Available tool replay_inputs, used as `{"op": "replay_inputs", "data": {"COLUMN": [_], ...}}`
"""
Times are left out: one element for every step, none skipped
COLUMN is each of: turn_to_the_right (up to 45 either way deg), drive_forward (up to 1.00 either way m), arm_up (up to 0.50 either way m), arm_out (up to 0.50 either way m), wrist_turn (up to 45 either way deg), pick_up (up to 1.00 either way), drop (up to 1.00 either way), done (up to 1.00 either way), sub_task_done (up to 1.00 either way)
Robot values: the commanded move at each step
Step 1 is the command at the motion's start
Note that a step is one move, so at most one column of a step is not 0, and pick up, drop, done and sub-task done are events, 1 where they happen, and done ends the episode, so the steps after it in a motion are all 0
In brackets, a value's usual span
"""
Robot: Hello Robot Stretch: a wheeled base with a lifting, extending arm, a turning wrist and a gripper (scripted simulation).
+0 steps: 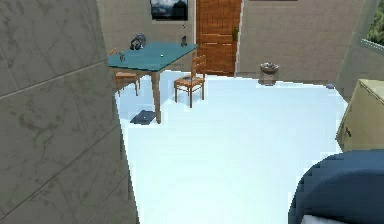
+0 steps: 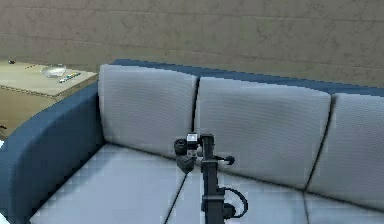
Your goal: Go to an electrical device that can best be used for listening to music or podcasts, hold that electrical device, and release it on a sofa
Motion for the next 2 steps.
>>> {"op": "replay_inputs", "data": {"turn_to_the_right": [0.0,0.0], "drive_forward": [0.00,0.00], "arm_up": [0.00,0.00], "arm_out": [-0.08,0.00], "wrist_turn": [0.0,0.0], "pick_up": [0.00,0.00], "drop": [0.00,0.00], "done": [0.00,1.00], "sub_task_done": [0.00,0.00]}}
